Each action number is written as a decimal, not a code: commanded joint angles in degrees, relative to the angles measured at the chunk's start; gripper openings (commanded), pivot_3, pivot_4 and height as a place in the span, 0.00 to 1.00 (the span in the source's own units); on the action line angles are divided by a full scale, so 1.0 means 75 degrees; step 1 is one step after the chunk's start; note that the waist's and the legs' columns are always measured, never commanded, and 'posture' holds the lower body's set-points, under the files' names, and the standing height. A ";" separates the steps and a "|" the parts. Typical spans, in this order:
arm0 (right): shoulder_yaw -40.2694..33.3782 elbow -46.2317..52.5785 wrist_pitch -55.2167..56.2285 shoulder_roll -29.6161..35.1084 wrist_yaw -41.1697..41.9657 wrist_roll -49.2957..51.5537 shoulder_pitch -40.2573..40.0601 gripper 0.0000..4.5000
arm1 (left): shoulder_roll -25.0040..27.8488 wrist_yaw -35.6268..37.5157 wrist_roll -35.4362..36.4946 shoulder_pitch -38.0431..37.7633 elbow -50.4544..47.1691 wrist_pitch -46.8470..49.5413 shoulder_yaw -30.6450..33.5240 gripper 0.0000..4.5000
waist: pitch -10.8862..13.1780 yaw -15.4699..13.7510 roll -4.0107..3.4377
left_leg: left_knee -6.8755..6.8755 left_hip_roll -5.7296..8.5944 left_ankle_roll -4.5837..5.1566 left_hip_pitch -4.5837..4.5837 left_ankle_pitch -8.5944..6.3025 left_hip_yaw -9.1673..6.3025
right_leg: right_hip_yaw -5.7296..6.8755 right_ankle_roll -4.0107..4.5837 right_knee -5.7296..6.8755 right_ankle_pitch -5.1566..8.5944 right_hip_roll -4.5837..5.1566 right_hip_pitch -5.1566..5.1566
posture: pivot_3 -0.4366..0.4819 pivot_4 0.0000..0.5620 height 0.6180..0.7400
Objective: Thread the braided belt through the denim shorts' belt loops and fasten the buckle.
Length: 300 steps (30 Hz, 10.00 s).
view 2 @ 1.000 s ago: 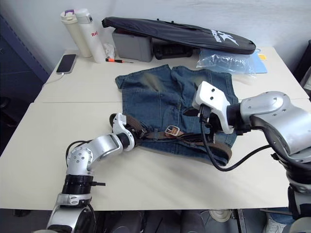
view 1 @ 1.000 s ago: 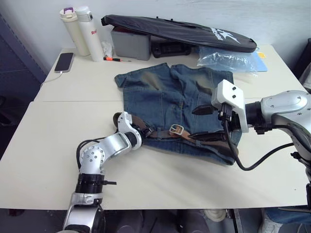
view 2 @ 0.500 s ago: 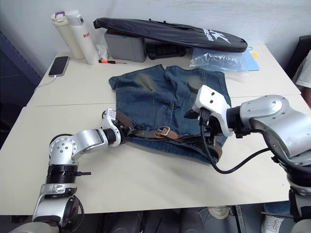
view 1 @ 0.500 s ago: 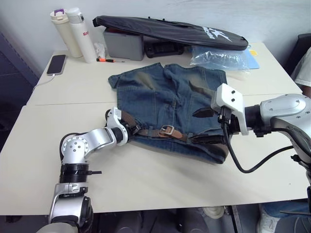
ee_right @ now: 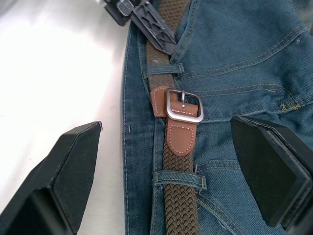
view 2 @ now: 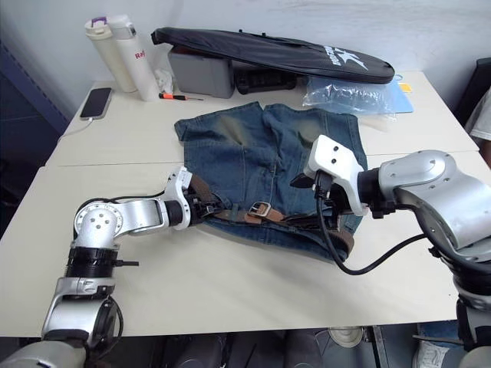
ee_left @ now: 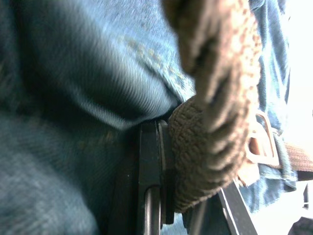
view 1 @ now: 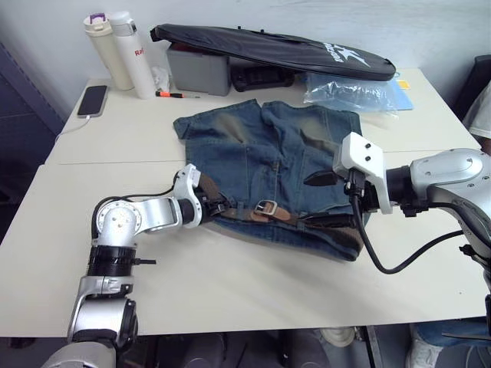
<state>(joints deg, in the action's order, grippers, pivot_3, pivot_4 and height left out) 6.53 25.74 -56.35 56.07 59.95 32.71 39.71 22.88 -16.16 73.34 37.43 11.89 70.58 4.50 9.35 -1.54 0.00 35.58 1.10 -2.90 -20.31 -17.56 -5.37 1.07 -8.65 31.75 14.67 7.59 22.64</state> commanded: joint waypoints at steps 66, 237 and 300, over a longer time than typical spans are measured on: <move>0.2164 -0.1647 0.5941 -0.2068 -0.0873 -0.5515 -0.1536 0.62 | -0.1350 0.3171 -0.4330 0.0920 0.0121 0.1764 0.1130 0.00 | -0.0002 0.0030 -0.0002 | 0.0010 0.0002 -0.0014 0.0015 0.0016 -0.0011 | -0.0004 -0.0033 0.0040 -0.0005 0.0000 -0.0009 | 0.48 0.27 1.00; 0.0792 0.0734 0.3742 -0.0641 -0.1465 -0.4485 -0.2547 0.99 | 0.0596 0.7719 -0.8830 0.1076 -0.1536 -0.2211 -0.1785 0.00 | 0.0015 0.0069 -0.0027 | 0.0081 0.0004 0.0075 0.0041 -0.0029 0.0097 | -0.0101 -0.0064 0.0150 0.0010 -0.0005 0.0009 | 0.48 0.27 1.00; -0.1817 0.0558 -0.0817 -0.6295 -0.5494 -0.1664 -0.2326 0.01 | 0.0970 0.7497 -0.8132 0.0731 -0.2272 -0.1411 -0.2713 0.00 | 0.0006 0.0237 -0.0036 | 0.0058 0.0001 0.0079 0.0065 -0.0031 0.0090 | -0.0107 -0.0048 0.0177 0.0018 -0.0008 0.0011 | 0.48 0.27 1.00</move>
<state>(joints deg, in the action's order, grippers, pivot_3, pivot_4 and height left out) -6.45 26.94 -63.60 9.43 19.52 18.88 21.25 30.27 39.92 12.65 41.97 -3.69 59.92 -15.10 9.39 0.24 -0.27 36.01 1.10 -2.31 -19.81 -17.79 -4.70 0.27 -9.00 33.08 14.80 7.53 22.72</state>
